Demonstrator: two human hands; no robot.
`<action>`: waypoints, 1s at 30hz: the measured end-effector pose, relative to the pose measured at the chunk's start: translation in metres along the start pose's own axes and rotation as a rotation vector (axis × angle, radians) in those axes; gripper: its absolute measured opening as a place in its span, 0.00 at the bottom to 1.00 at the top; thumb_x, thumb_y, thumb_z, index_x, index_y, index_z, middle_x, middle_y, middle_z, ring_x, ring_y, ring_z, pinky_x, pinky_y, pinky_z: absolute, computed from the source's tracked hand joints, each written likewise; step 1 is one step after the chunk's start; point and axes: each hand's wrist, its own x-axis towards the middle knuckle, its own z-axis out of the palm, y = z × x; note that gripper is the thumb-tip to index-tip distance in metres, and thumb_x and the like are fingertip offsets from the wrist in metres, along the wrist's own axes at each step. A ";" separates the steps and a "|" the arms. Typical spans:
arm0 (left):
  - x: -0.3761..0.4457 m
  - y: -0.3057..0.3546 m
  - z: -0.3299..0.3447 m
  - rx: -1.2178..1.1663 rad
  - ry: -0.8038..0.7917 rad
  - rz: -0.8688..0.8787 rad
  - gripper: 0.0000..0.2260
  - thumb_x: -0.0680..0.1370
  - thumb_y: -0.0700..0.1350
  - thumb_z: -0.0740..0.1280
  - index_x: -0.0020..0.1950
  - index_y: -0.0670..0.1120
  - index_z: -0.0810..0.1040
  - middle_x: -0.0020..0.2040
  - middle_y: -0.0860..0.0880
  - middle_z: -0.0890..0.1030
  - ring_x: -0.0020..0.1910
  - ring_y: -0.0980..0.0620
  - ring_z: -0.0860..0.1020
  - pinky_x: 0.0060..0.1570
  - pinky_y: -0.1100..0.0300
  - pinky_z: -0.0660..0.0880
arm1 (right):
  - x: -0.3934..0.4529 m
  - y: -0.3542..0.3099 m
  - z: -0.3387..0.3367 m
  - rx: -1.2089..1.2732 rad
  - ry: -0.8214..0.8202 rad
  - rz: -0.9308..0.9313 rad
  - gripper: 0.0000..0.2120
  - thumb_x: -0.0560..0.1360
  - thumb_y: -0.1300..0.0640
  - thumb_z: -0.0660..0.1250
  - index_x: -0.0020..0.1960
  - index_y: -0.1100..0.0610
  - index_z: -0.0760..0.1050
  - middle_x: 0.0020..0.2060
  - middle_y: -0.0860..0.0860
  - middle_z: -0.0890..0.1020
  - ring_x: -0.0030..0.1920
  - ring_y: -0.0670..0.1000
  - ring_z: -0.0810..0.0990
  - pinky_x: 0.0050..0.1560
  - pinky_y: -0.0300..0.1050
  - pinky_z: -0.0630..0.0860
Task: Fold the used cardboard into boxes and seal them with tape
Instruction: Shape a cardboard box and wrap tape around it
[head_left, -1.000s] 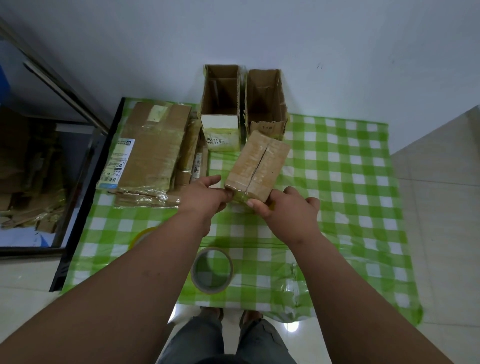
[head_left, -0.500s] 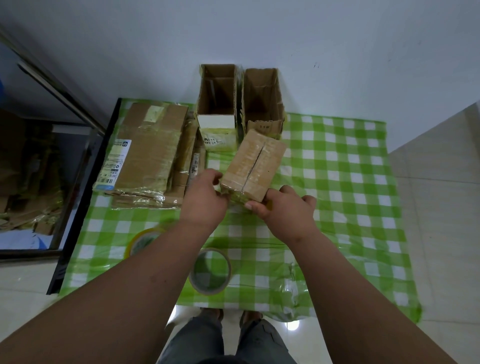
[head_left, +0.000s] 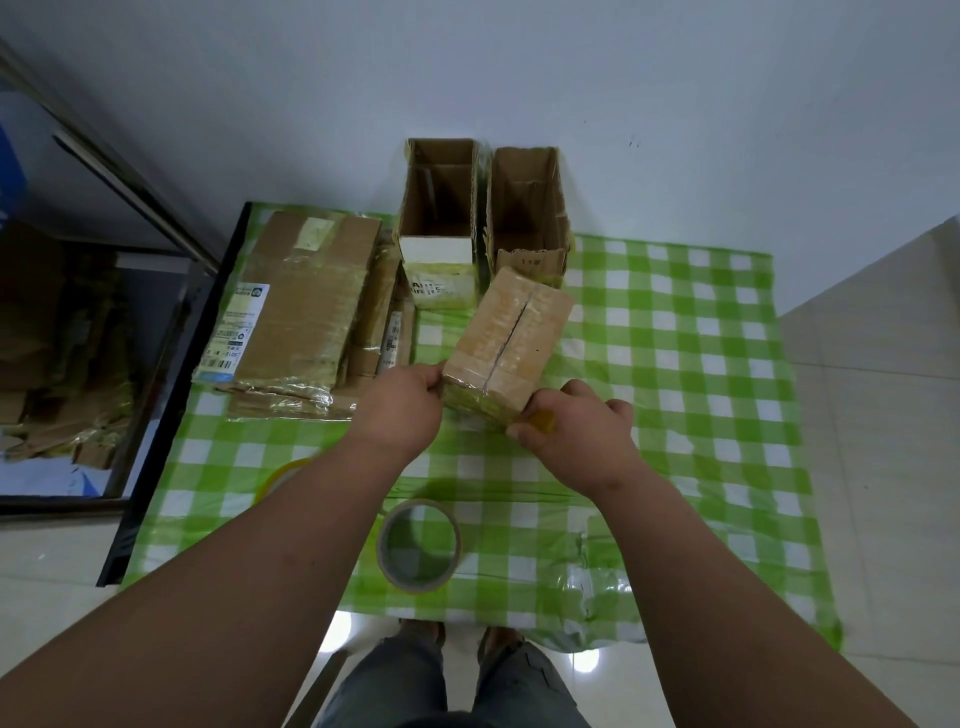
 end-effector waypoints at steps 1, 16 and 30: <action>0.000 0.000 -0.001 -0.029 -0.015 -0.018 0.20 0.82 0.39 0.58 0.70 0.55 0.76 0.59 0.43 0.82 0.46 0.42 0.79 0.35 0.60 0.69 | -0.001 0.001 -0.001 0.010 -0.002 0.000 0.10 0.77 0.41 0.63 0.57 0.39 0.77 0.50 0.46 0.72 0.54 0.47 0.73 0.65 0.52 0.56; -0.014 0.024 0.009 -0.027 0.108 0.126 0.54 0.64 0.59 0.80 0.80 0.49 0.52 0.74 0.48 0.57 0.72 0.48 0.64 0.69 0.54 0.66 | -0.008 -0.005 -0.001 0.322 -0.036 -0.068 0.09 0.77 0.55 0.65 0.52 0.40 0.75 0.48 0.44 0.73 0.50 0.48 0.73 0.65 0.54 0.65; -0.009 0.021 -0.017 0.261 0.045 0.206 0.53 0.59 0.66 0.75 0.79 0.49 0.60 0.74 0.47 0.68 0.74 0.44 0.60 0.74 0.49 0.58 | -0.039 0.013 0.016 0.770 -0.253 0.096 0.11 0.77 0.58 0.69 0.58 0.55 0.78 0.51 0.57 0.83 0.53 0.57 0.82 0.56 0.56 0.77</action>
